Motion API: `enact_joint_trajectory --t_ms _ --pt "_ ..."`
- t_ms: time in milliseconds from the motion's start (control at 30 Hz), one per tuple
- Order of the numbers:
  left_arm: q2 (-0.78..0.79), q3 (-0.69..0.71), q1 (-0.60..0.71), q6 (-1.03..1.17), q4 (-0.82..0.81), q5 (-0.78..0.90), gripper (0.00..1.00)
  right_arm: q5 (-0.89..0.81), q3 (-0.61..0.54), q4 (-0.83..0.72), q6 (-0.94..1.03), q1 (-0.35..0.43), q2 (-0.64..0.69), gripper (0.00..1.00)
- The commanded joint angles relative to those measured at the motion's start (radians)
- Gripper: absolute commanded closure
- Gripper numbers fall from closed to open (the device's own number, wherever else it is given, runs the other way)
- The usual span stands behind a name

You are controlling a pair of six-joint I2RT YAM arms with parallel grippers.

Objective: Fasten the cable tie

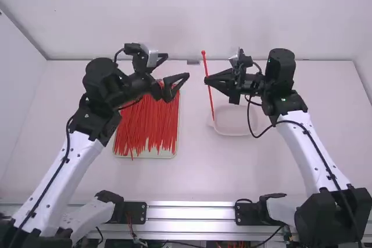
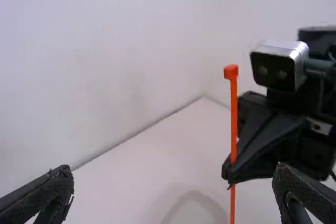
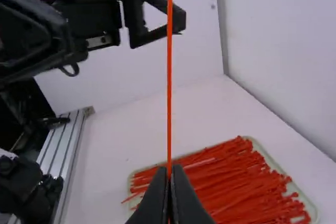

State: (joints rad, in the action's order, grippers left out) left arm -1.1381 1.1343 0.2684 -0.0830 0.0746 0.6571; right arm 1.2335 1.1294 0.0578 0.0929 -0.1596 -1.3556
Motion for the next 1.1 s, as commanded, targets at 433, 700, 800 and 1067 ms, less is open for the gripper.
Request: enact_joint_trajectory --t_ms 433,700,800,1067 --pt "-0.021 0.036 -0.117 -0.301 0.444 0.508 0.01 0.136 0.036 0.274 -0.150 -0.040 0.009 1.00" --pt "-0.071 0.036 -0.116 -0.426 0.597 0.571 0.01 0.119 0.036 0.337 -0.153 -0.131 0.009 1.00" --pt "-0.079 0.037 -0.110 -0.445 0.595 0.573 0.01 0.119 0.036 0.383 -0.200 -0.150 0.009 1.00" --pt "-0.080 0.036 -0.109 -0.534 0.644 0.585 0.13 0.015 0.036 0.415 -0.280 -0.208 0.009 1.00"
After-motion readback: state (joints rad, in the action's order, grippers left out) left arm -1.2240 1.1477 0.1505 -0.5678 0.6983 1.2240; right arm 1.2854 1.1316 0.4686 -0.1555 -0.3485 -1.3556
